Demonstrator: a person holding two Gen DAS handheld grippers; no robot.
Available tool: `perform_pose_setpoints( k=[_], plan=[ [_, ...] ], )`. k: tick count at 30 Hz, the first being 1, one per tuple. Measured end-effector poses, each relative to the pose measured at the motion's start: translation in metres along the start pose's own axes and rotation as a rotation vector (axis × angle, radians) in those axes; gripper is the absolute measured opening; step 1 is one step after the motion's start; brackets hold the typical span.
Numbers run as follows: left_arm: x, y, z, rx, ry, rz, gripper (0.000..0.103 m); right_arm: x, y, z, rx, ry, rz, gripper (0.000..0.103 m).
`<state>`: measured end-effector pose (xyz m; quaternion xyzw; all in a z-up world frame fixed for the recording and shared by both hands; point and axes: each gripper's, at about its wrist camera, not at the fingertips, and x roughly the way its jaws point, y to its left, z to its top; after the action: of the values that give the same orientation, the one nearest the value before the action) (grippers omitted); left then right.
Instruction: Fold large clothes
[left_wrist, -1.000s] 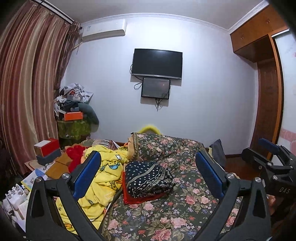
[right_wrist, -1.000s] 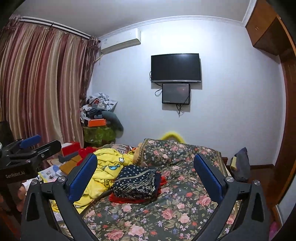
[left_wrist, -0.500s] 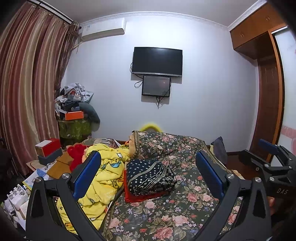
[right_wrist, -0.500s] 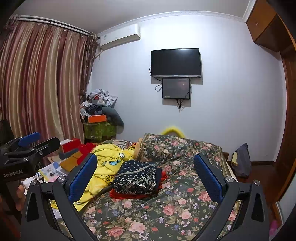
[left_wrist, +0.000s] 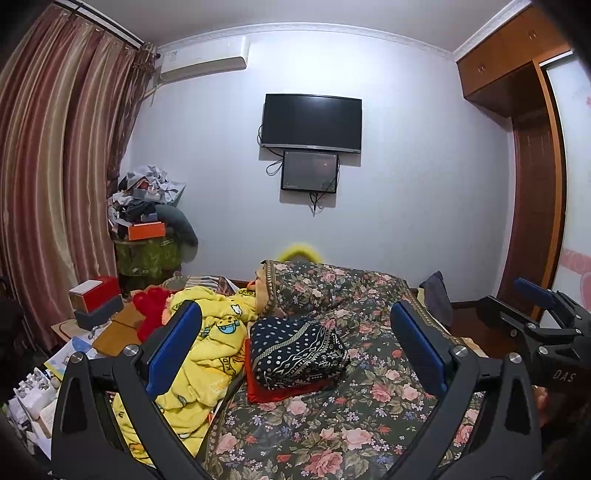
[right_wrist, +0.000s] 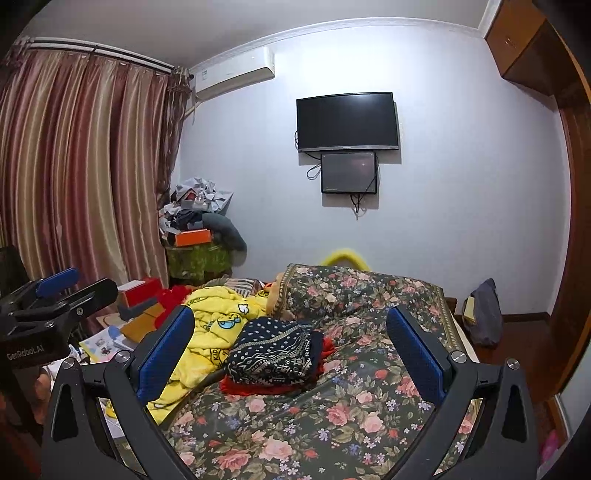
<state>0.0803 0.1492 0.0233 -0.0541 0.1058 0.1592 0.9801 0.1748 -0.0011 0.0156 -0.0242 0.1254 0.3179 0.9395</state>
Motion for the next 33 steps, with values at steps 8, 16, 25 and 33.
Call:
perform_pose_setpoints(
  k=[8, 16, 25, 33],
  plan=[
    [0.0000, -0.0012, -0.0002, 0.008, 0.003, 0.001, 0.102, -0.0010, -0.0039, -0.0017, 0.014, 0.008, 0.005, 0.103],
    [0.0022, 0.0004, 0.0012, 0.021, 0.010, -0.035, 0.102, -0.0010, -0.0068, -0.0024, 0.020, 0.011, 0.009, 0.103],
    [0.0053, -0.0003, 0.0009, 0.031, 0.030, -0.071, 0.102, -0.0016, -0.0083, -0.0006, 0.032, 0.011, 0.003, 0.103],
    [0.0070, 0.0002, 0.0006, 0.027, 0.038, -0.077, 0.102, -0.0008, -0.0077, -0.0007, 0.036, 0.010, -0.004, 0.103]
  ],
)
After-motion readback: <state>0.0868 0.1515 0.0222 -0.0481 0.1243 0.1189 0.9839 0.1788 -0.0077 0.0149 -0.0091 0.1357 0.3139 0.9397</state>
